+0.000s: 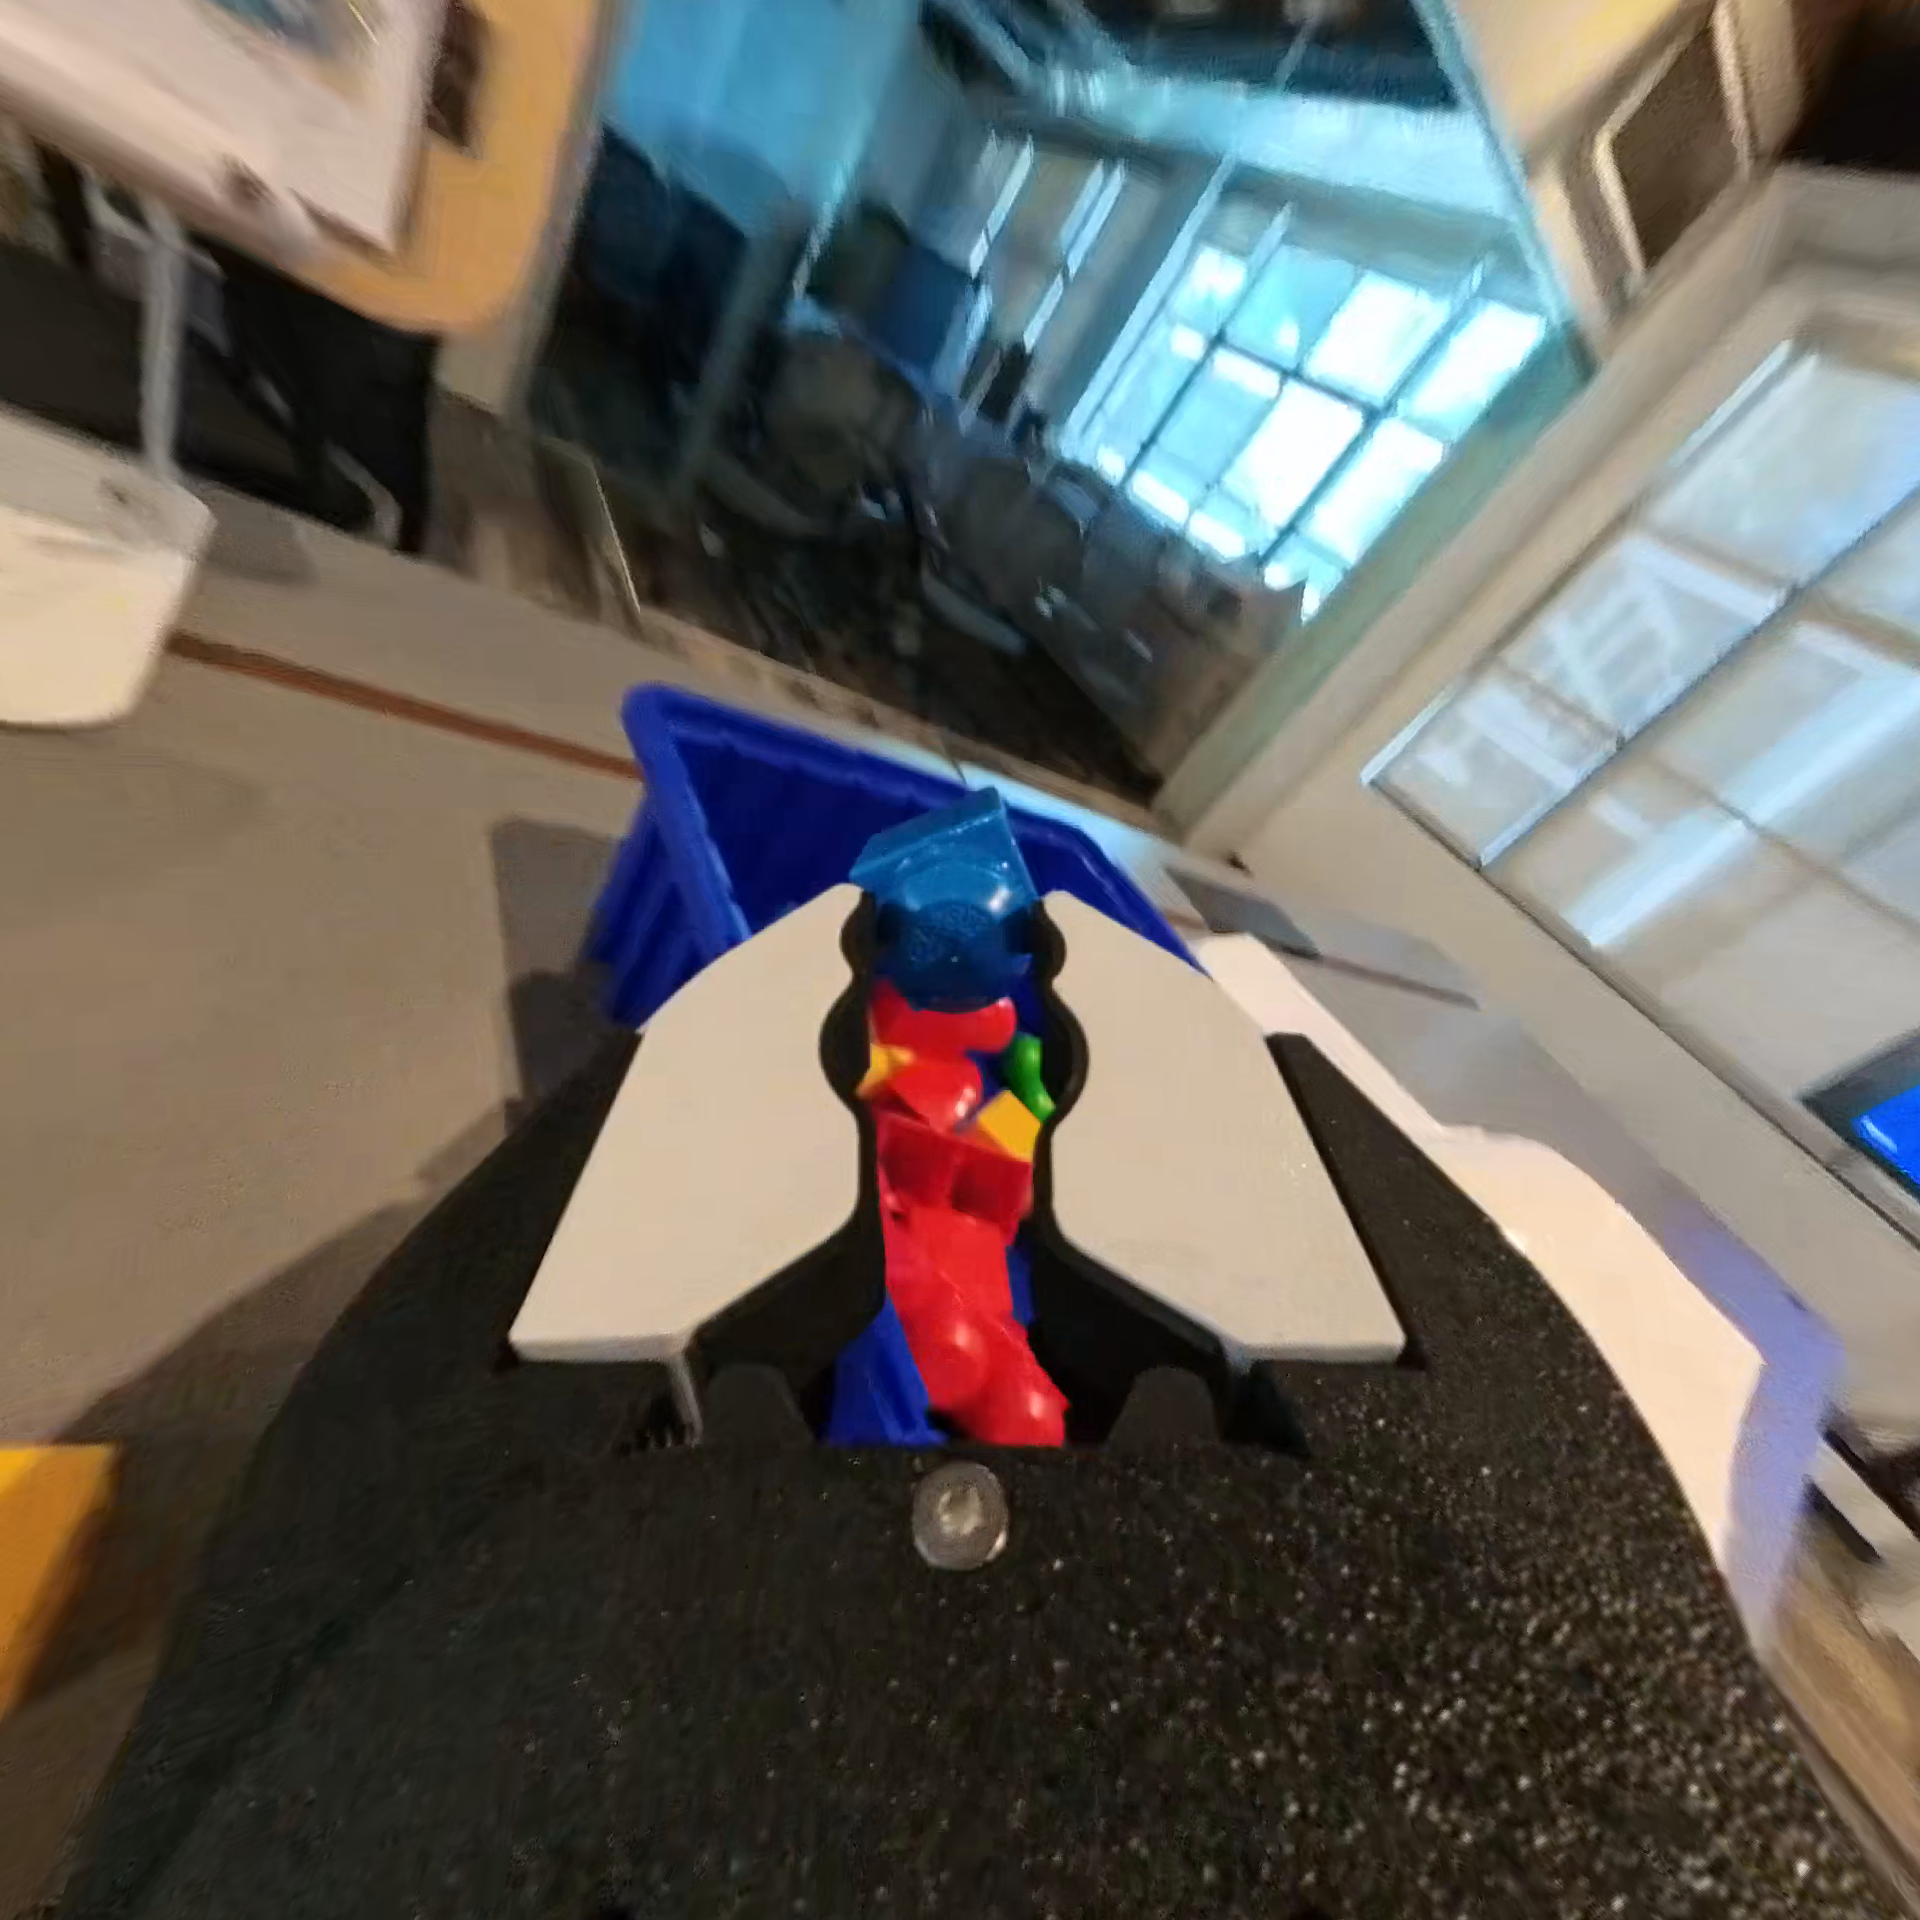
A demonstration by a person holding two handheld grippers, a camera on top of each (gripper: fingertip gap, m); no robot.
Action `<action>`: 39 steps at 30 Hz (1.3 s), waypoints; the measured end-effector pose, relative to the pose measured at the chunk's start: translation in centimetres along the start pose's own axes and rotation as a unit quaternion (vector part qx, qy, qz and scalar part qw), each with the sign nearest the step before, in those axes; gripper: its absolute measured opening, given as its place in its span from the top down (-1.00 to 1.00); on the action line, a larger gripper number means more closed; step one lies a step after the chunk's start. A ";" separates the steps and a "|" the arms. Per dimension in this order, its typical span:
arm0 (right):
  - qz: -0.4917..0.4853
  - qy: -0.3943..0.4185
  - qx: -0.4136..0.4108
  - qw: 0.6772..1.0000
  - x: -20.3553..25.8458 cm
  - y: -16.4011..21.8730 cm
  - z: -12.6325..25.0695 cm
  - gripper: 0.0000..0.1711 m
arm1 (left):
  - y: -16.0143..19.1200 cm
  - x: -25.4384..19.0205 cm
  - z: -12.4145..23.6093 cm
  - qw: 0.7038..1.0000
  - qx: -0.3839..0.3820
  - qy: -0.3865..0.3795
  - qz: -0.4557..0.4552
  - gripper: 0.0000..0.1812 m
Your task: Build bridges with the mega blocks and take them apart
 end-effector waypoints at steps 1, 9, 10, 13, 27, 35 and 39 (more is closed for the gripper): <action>0.010 0.006 0.015 1.000 -0.6 0.8 -0.1 0.68 | 0.0 0.0 0.0 1.000 0.000 0.002 0.001 0.41; 0.087 -0.004 0.012 0.996 0.2 1.2 -0.6 0.47 | -0.2 -0.3 0.1 1.000 -0.006 0.013 0.002 0.55; 0.088 -0.029 -0.016 0.996 1.2 0.4 -0.6 0.46 | -0.2 -0.3 0.1 1.000 -0.006 0.012 0.003 0.55; 0.081 -0.184 -0.118 0.973 6.4 -2.2 0.6 0.65 | -0.2 -0.2 0.1 1.000 -0.007 0.010 0.006 0.54; -0.025 -0.615 0.073 0.785 16.9 4.2 7.9 0.34 | -0.2 0.0 0.1 1.000 -0.010 0.006 0.018 0.53; 0.007 -0.617 0.088 0.782 17.4 5.0 8.2 0.50 | -0.3 0.0 0.1 1.000 -0.011 0.005 0.022 0.53; 0.024 -0.557 0.007 0.830 16.5 2.4 6.3 0.54 | -0.3 0.1 0.1 1.000 -0.012 0.004 0.025 0.53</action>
Point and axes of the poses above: each gripper's, where its closed fingertips meet, z back along the fingers, y out of its underside, x = y × z across the jaws, the point moved 1 cm from there along z, back along the fingers, and after that the axes turned 15 degrees about -x, right-handed, at the moved point
